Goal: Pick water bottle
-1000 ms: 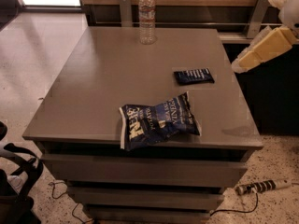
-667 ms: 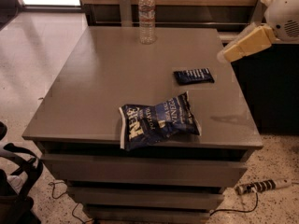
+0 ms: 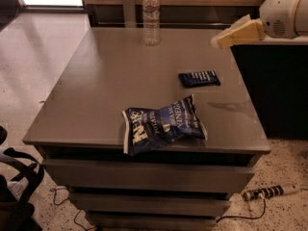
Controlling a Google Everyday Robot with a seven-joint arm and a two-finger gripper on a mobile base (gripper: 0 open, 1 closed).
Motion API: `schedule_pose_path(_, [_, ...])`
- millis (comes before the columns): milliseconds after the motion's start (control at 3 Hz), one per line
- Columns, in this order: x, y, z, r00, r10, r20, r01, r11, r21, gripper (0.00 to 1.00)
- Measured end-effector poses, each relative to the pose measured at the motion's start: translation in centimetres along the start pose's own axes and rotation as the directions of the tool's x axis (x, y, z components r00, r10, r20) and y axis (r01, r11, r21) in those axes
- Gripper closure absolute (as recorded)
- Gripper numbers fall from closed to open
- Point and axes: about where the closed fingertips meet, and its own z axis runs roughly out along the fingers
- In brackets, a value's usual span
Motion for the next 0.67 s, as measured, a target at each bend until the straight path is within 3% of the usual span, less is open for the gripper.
schedule_pose_path(333, [0.0,0.0,0.0,1.000,0.000,0.000,0.000,1.0000,0.000,0.00])
schedule_pose_path(667, [-0.5,-1.4,1.8,1.000,0.017,0.019,-0.016,0.9992,-0.036,0.00])
